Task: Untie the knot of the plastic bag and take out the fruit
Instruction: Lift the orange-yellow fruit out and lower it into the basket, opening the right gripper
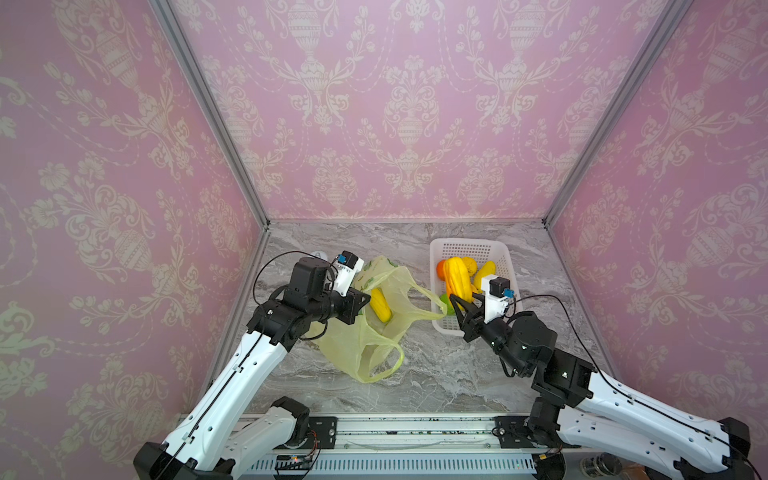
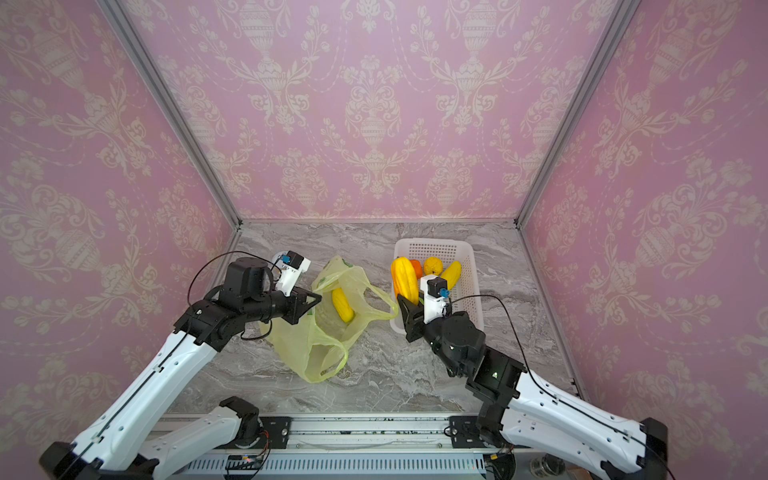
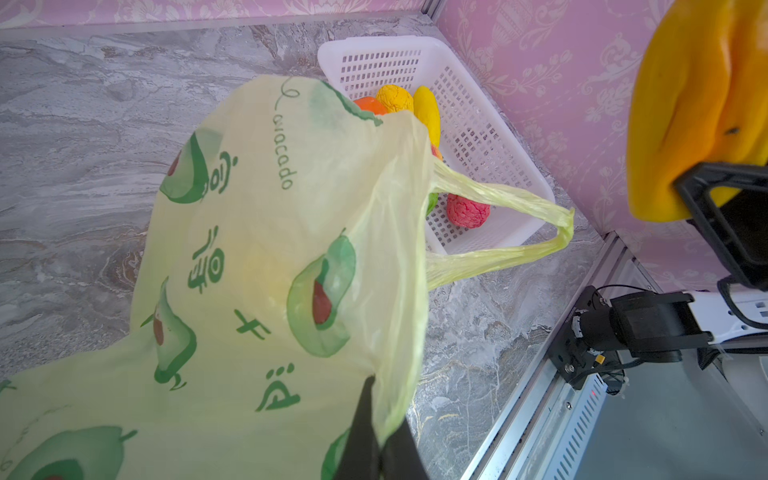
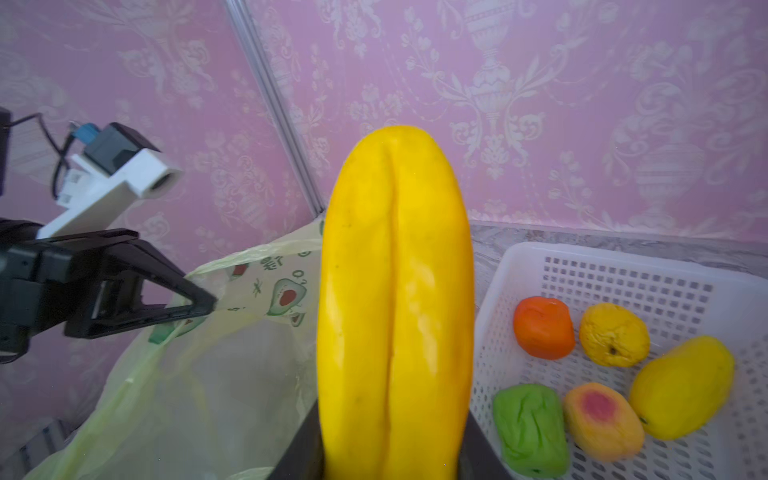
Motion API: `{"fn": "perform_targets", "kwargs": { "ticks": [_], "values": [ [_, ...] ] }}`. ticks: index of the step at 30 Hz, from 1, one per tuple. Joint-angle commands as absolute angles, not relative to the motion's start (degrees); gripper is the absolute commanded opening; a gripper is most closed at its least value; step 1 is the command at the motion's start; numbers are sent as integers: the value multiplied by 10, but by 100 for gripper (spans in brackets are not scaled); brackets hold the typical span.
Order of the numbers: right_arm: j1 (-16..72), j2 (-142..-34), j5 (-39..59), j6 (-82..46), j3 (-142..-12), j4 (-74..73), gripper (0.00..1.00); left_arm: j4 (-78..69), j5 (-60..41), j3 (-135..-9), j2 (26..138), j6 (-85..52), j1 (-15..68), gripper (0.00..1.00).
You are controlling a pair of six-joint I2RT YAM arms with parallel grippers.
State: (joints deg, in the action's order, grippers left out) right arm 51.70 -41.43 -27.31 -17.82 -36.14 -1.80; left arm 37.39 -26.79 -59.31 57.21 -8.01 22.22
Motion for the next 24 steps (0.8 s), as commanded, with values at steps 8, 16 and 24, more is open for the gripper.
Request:
{"fn": "perform_targets", "kwargs": {
  "ticks": [8, 16, 24],
  "values": [
    [316, -510, -258, -312, -337, 119, 5, 376, -294, -586, 576, -85, 216, 0],
    [239, -648, -224, -331, -326, 97, 0, 376, -295, -584, 568, -87, 215, 0],
    [207, -685, -198, -329, -320, 77, 20, 375, -297, -584, 566, -87, 213, 0]
  ]
}}
